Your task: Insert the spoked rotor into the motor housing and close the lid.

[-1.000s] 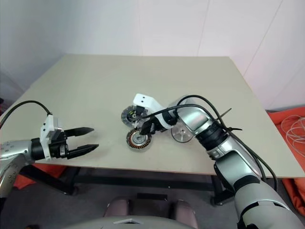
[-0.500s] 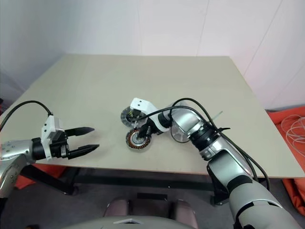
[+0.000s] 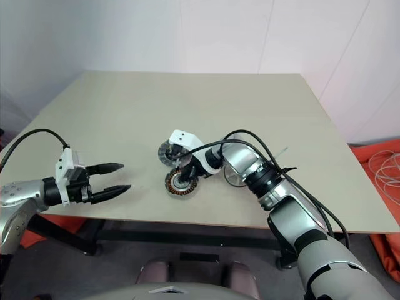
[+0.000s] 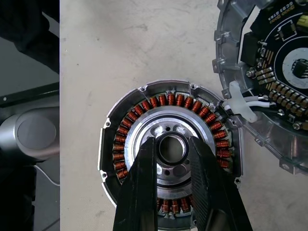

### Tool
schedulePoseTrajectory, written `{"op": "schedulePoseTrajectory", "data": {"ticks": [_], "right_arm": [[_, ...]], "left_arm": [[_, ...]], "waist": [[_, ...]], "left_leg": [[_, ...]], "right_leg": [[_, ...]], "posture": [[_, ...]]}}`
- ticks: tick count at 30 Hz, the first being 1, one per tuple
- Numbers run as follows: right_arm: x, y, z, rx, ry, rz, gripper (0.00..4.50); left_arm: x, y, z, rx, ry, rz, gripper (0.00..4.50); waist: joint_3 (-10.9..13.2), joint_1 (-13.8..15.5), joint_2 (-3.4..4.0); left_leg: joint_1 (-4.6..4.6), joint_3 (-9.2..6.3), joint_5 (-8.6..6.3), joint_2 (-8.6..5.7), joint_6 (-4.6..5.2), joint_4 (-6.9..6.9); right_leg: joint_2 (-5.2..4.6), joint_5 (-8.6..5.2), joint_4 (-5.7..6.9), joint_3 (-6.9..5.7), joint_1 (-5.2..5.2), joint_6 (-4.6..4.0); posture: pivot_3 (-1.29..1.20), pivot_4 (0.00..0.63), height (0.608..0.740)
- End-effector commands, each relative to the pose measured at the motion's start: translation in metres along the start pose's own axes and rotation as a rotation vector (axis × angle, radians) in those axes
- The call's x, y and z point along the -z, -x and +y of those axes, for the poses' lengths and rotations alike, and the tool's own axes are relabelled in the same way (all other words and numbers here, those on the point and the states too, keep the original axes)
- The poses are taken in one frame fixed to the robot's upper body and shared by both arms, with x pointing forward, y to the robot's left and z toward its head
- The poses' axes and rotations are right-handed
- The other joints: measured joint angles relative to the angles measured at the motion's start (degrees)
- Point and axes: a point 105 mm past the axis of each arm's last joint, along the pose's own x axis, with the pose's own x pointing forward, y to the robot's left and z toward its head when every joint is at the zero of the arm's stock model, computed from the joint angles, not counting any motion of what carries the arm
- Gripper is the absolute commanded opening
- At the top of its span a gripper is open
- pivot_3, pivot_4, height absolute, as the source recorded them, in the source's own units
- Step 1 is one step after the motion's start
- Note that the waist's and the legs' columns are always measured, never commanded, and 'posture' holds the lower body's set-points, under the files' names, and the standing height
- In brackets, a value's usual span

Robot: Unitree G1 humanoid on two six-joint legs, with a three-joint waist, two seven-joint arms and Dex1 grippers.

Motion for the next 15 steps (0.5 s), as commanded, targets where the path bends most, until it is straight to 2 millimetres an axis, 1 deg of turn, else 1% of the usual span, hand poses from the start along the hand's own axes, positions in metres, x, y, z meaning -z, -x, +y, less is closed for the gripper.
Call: {"op": "schedulePoseTrajectory", "data": {"ticks": [1,15], "right_arm": [[-0.0032,0.0012,-0.0017,0.013,0.026,-0.003,0.62],[0.0014,-0.0007,-0.003,0.019,0.017,0.008,0.62]], "left_arm": [[-0.0071,0.0004,0.0025,-0.007,-0.036,-0.011,3.95],[-0.0074,-0.0005,0.0054,-0.007,-0.041,-0.01,3.95]], "waist": [[0.0,0.0,0.0],[0.0,0.01,-0.01]], "left_leg": [[0.0,0.0,0.0,0.0,0.0,0.0],[0.0,0.0,0.01,0.0,-0.01,0.0]], "right_leg": [[0.0,0.0,0.0,0.0,0.0,0.01],[0.0,0.02,0.0,0.0,0.0,-0.03]], "posture": [[0.0,0.0,0.74],[0.0,0.0,0.74]]}}
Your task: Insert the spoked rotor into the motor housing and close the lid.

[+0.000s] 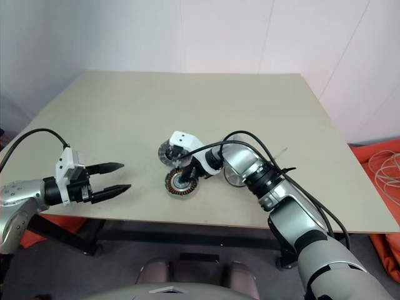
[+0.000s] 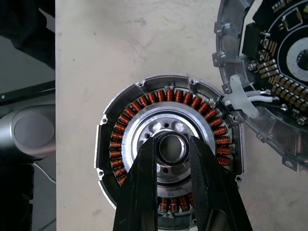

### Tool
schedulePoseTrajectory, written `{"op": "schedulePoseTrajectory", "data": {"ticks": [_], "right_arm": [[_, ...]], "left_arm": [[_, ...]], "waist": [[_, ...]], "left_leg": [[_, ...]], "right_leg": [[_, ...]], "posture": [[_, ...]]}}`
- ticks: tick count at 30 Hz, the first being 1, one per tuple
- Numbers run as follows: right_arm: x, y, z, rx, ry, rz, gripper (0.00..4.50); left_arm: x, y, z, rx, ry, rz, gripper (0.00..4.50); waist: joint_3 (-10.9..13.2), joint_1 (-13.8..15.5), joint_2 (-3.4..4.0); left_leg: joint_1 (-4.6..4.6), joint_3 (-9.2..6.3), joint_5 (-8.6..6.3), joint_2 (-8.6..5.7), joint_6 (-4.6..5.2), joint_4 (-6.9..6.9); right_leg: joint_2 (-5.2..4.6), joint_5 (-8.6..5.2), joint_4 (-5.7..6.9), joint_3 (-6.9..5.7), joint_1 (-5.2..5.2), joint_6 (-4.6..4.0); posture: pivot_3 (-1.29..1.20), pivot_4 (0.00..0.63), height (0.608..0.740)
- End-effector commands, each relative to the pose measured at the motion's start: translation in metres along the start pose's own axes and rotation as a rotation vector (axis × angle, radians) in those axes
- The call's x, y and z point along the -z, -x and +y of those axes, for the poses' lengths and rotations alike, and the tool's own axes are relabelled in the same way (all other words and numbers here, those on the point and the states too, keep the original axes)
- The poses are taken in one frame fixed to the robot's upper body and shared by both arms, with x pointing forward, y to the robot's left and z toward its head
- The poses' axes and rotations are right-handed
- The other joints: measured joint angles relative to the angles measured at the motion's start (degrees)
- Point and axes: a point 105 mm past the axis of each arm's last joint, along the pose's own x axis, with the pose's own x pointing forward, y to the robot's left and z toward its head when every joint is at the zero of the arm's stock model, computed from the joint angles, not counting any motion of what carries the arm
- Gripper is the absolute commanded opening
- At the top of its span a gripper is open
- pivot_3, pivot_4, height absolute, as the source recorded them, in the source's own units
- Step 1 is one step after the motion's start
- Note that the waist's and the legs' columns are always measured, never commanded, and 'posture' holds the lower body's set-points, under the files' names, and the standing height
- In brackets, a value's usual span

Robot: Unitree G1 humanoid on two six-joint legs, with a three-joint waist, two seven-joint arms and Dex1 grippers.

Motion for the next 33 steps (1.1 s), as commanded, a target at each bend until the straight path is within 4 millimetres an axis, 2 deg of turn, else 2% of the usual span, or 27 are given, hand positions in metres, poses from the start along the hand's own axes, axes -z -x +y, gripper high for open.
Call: {"op": "schedulePoseTrajectory", "data": {"ticks": [1,29,31,33], "right_arm": [[-0.0033,0.0013,-0.0017,0.015,0.024,-0.006,0.62],[-0.0018,0.0005,0.0058,-0.017,0.006,-0.003,0.62],[-0.0032,0.0019,0.0067,-0.019,0.006,-0.006,1.33],[-0.0048,0.0028,0.0074,-0.021,0.002,-0.012,1.84]], "left_arm": [[-0.0091,0.0001,0.0025,0.001,-0.053,-0.011,3.95],[-0.0068,-0.0028,0.0039,0.007,-0.059,-0.014,3.95],[-0.0065,-0.0034,0.004,0.007,-0.059,-0.014,3.95],[-0.006,-0.0039,0.0041,0.007,-0.06,-0.014,3.95]], "waist": [[0.0,0.0,-0.01],[-0.02,0.02,-0.03],[-0.02,0.03,-0.03],[-0.02,0.02,-0.03]], "left_leg": [[0.0,0.0,0.0,0.0,0.0,0.0],[0.05,0.0,0.01,0.0,-0.01,-0.01],[0.05,0.0,0.01,0.0,-0.01,-0.02],[0.05,0.0,0.01,0.0,-0.01,-0.02]], "right_leg": [[0.0,0.01,0.0,0.0,0.0,-0.01],[0.0,0.04,0.0,0.0,0.05,-0.06],[0.0,0.04,0.0,0.0,0.05,-0.06],[0.0,0.04,0.0,0.0,0.05,-0.06]], "posture": [[0.0,0.0,0.74],[0.0,0.0,0.74],[0.0,0.0,0.74],[0.0,0.0,0.74]]}}
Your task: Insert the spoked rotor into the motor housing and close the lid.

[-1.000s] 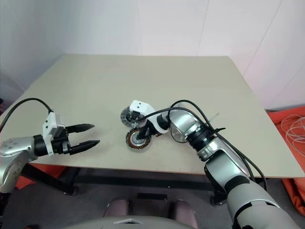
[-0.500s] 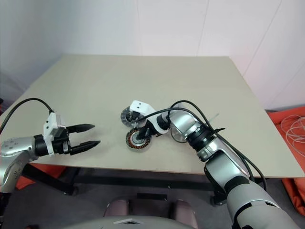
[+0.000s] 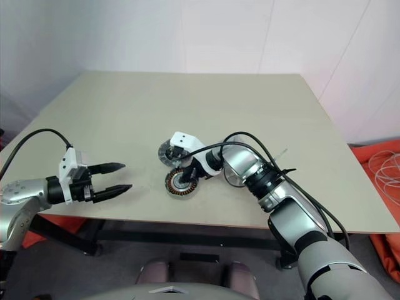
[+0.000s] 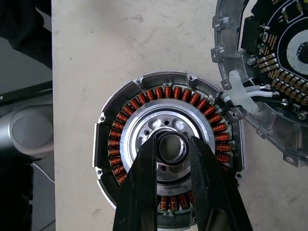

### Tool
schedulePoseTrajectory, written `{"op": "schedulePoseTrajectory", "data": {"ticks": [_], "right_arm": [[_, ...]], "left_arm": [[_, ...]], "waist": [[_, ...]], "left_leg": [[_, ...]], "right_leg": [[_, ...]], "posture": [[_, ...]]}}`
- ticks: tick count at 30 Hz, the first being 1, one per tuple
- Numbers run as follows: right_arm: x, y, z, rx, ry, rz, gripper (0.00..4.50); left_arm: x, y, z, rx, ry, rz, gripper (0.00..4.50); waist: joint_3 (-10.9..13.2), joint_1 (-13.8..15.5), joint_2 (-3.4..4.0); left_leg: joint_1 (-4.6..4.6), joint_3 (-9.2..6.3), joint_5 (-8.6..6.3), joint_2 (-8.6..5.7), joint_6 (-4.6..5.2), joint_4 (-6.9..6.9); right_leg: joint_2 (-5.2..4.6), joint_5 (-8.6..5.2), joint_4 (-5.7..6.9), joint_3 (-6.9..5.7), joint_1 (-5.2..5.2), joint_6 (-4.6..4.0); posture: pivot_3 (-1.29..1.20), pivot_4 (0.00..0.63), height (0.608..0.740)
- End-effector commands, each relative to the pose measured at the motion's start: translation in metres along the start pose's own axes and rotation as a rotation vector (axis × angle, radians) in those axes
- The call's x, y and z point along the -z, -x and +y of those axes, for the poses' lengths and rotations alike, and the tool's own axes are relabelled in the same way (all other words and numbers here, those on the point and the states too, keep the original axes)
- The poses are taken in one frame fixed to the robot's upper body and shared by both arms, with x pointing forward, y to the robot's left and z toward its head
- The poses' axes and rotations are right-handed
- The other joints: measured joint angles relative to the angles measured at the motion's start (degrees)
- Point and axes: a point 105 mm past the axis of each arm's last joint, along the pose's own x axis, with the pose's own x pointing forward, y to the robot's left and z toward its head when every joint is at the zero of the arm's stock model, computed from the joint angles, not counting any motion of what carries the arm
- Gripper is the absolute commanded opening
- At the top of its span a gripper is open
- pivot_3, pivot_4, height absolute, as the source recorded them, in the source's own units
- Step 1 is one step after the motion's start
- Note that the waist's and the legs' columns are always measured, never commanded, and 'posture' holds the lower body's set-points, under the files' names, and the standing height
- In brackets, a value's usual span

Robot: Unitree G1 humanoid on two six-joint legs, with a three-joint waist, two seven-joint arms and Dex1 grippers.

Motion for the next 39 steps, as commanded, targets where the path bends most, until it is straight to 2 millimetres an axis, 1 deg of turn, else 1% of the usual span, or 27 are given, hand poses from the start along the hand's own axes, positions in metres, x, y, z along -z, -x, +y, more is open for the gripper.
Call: {"op": "schedulePoseTrajectory", "data": {"ticks": [1,6,7,8,11,13,18,19,22,23,24,25,27,28,30,34,35,39], "right_arm": [[-0.007,0.003,0.005,-0.014,0.014,-0.021,2.17],[-0.009,0.003,0.004,-0.006,0.014,-0.027,3.84],[-0.011,0.004,0.004,-0.008,0.013,-0.034,4.24],[-0.013,0.005,0.005,-0.009,0.009,-0.044,4.46],[-0.027,0.013,0.007,-0.02,0.008,-0.092,4.46],[-0.033,0.017,0.007,-0.022,0.006,-0.11,4.46],[-0.039,0.027,0.007,-0.015,-0.004,-0.142,4.46],[-0.04,0.029,0.006,-0.01,-0.007,-0.15,4.46],[-0.039,0.034,0.003,0.007,-0.019,-0.164,4.46],[-0.036,0.035,0.002,0.013,-0.029,-0.164,4.04],[-0.033,0.035,0.0,0.022,-0.042,-0.164,3.87],[-0.031,0.035,-0.001,0.026,-0.057,-0.163,3.55],[-0.027,0.034,-0.002,0.027,-0.074,-0.159,2.87],[-0.025,0.033,-0.002,0.025,-0.08,-0.157,2.44],[-0.021,0.031,0.0,0.006,-0.103,-0.151,1.73],[-0.019,0.026,0.006,-0.031,-0.126,-0.154,0.29],[-0.02,0.024,0.007,-0.046,-0.132,-0.158,0.02],[-0.02,0.017,0.01,-0.062,-0.141,-0.159,0.02]], "left_arm": [[-0.01,0.0,0.002,-0.005,-0.049,-0.022,3.95],[-0.009,-0.002,0.003,-0.004,-0.05,-0.024,3.95],[-0.009,-0.002,0.003,-0.004,-0.051,-0.024,3.95],[-0.009,-0.002,0.003,-0.004,-0.051,-0.025,3.95],[-0.009,-0.002,0.003,-0.004,-0.052,-0.025,3.95],[-0.009,-0.003,0.003,-0.002,-0.054,-0.026,3.95],[-0.01,-0.004,0.003,0.003,-0.057,-0.029,3.95],[-0.01,-0.005,0.003,0.005,-0.057,-0.029,3.95],[-0.009,-0.007,0.003,0.01,-0.058,-0.029,3.95],[-0.01,-0.008,0.003,0.013,-0.059,-0.03,3.95],[-0.01,-0.008,0.003,0.015,-0.059,-0.031,3.95],[-0.01,-0.009,0.003,0.017,-0.059,-0.032,3.95],[-0.01,-0.01,0.004,0.019,-0.06,-0.032,3.95],[-0.01,-0.01,0.004,0.02,-0.061,-0.032,3.95],[-0.01,-0.011,0.004,0.022,-0.061,-0.033,3.95],[-0.01,-0.01,0.003,0.023,-0.062,-0.032,3.95],[-0.01,-0.01,0.003,0.022,-0.062,-0.031,3.95],[-0.01,-0.009,0.002,0.019,-0.062,-0.029,3.95]], "waist": [[0.0,0.0,0.0],[0.0,0.03,0.0],[0.0,0.02,0.0],[0.0,0.02,0.0],[0.01,0.03,-0.01],[0.01,0.04,-0.01],[0.0,0.08,-0.02],[0.0,0.08,-0.02],[0.0,0.08,-0.02],[0.0,0.09,-0.02],[0.0,0.09,-0.02],[0.0,0.08,-0.02],[0.0,0.07,-0.02],[0.0,0.07,-0.02],[0.0,0.07,-0.02],[0.0,0.08,-0.02],[0.0,0.08,-0.02],[0.0,0.07,-0.02]], "left_leg": [[0.0,0.0,0.0,0.0,0.0,0.0],[0.03,-0.01,0.03,0.0,-0.04,0.02],[0.07,-0.01,0.03,0.0,-0.05,0.02],[0.1,-0.01,0.03,0.0,-0.05,0.01],[0.19,-0.02,0.04,0.0,-0.07,0.01],[0.17,-0.02,0.05,0.0,-0.08,0.02],[0.14,-0.02,0.06,0.0,-0.09,-0.01],[0.1,-0.02,0.05,0.0,-0.08,-0.04],[0.02,-0.02,0.05,0.0,-0.08,-0.08],[0.01,-0.02,0.05,0.0,-0.08,-0.08],[0.01,-0.02,0.05,0.0,-0.08,-0.08],[0.01,-0.02,0.05,-0.01,-0.08,-0.08],[0.02,-0.02,0.06,-0.01,-0.09,-0.08],[0.04,-0.02,0.07,-0.01,-0.11,-0.08],[0.04,-0.02,0.09,-0.01,-0.15,-0.08],[0.03,-0.02,0.12,-0.01,-0.19,-0.08],[0.03,-0.02,0.12,0.0,-0.19,-0.08],[0.03,-0.02,0.11,0.0,-0.19,-0.08]], "right_leg": [[0.0,0.0,0.0,0.0,0.0,0.0],[-0.01,-0.06,0.01,0.0,0.04,0.11],[0.0,-0.1,0.02,0.0,0.07,0.17],[0.0,-0.1,0.02,0.0,0.09,0.17],[0.0,-0.11,0.02,0.0,0.16,0.19],[-0.01,-0.11,0.02,0.0,0.16,0.19],[0.0,-0.08,0.03,0.0,0.14,0.15],[0.0,0.02,0.01,-0.01,0.11,-0.03],[0.0,0.07,-0.01,-0.01,0.02,-0.13],[0.0,0.07,-0.01,-0.01,0.01,-0.13],[0.0,0.07,-0.01,-0.01,0.0,-0.13],[0.0,0.07,-0.01,-0.01,0.01,-0.12],[0.0,0.05,0.0,-0.01,0.01,-0.1],[0.0,0.01,0.01,-0.01,0.02,-0.03],[0.01,-0.01,0.01,-0.02,0.01,0.01],[0.0,0.01,0.01,-0.02,0.01,-0.02],[0.0,0.01,0.01,-0.02,0.01,-0.02],[0.01,0.01,0.01,-0.02,0.0,-0.02]], "posture": [[0.0,0.0,0.74],[0.0,0.0,0.74],[0.0,0.0,0.74],[0.0,0.0,0.74],[0.0,0.0,0.74],[0.0,0.0,0.74],[0.0,0.0,0.74],[0.0,0.0,0.74],[0.0,0.0,0.74],[0.0,0.0,0.74],[0.0,0.0,0.74],[0.0,0.0,0.74],[0.0,0.0,0.74],[0.0,0.0,0.74],[0.0,0.0,0.74],[0.0,0.0,0.74],[0.0,0.0,0.74],[0.0,0.0,0.74]]}}
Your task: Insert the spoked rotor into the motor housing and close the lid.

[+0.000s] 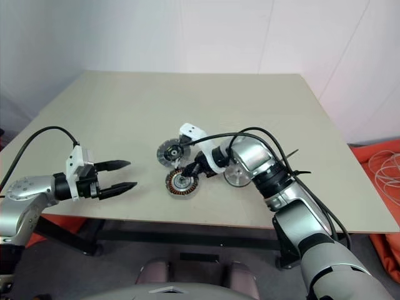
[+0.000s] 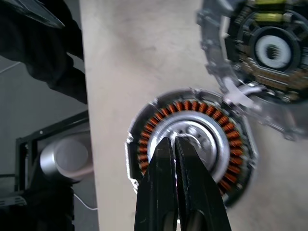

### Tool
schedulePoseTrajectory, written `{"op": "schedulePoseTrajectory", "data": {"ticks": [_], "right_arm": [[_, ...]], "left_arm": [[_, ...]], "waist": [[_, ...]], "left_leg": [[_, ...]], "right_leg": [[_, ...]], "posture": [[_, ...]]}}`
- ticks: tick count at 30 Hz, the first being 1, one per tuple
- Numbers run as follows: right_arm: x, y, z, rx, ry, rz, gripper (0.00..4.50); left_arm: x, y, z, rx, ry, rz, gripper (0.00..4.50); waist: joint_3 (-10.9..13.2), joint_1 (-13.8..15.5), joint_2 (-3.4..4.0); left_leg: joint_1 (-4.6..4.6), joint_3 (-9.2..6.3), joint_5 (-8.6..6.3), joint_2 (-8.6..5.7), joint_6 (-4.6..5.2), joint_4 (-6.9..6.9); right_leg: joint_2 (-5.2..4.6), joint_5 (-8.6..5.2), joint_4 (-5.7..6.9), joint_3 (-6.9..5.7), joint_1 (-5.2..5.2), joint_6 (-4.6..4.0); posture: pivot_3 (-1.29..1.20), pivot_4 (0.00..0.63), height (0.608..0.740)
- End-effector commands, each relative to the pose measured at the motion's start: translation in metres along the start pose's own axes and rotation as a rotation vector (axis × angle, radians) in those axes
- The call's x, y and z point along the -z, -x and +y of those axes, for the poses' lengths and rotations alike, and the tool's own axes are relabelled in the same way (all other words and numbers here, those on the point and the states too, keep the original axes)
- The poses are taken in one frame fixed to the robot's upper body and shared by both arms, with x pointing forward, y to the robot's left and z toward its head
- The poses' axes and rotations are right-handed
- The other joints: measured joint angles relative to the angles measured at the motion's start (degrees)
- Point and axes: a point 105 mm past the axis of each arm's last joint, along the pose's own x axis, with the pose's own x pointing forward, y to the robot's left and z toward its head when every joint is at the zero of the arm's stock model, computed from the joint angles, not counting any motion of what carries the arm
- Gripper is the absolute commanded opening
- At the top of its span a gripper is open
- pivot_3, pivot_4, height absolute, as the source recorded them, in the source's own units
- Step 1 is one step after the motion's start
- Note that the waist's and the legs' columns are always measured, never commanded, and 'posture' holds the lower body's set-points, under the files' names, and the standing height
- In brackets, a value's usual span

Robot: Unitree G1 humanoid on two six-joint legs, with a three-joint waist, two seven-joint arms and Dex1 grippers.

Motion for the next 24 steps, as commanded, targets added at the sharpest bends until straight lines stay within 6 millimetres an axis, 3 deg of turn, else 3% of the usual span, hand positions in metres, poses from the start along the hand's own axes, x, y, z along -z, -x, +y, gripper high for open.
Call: {"op": "schedulePoseTrajectory", "data": {"ticks": [1,10,18,24], "right_arm": [[-0.008,-0.001,0.003,-0.019,0.014,-0.032,0.02],[-0.002,-0.007,-0.01,0.011,-0.025,-0.04,0.02],[0.039,-0.018,-0.025,0.038,-0.109,0.044,0.02],[0.034,-0.017,-0.022,0.022,-0.109,0.008,0.02]], "left_arm": [[-0.008,0.002,0.001,-0.003,-0.039,-0.011,3.95],[-0.008,0.005,0.002,-0.018,-0.038,-0.002,3.95],[-0.011,0.005,0.004,-0.018,-0.049,-0.002,3.95],[-0.012,0.003,0.005,-0.011,-0.055,-0.005,3.95]], "waist": [[0.0,0.0,0.0],[0.0,-0.02,-0.01],[-0.03,-0.02,-0.03],[-0.03,0.02,-0.04]], "left_leg": [[0.0,0.0,0.0,0.0,0.0,0.0],[0.01,0.0,0.0,0.0,0.0,0.0],[0.07,0.0,0.0,0.0,0.0,0.0],[0.44,-0.01,-0.02,0.0,0.03,0.0]], "right_leg": [[-0.01,0.0,0.0,0.0,0.0,0.0],[0.0,0.0,0.0,0.0,0.01,0.01],[-0.01,0.01,-0.01,0.0,0.09,-0.02],[-0.03,-0.12,-0.03,0.01,0.47,0.2]], "posture": [[0.0,0.0,0.74],[0.0,0.0,0.74],[0.0,0.0,0.74],[0.0,0.0,0.74]]}}
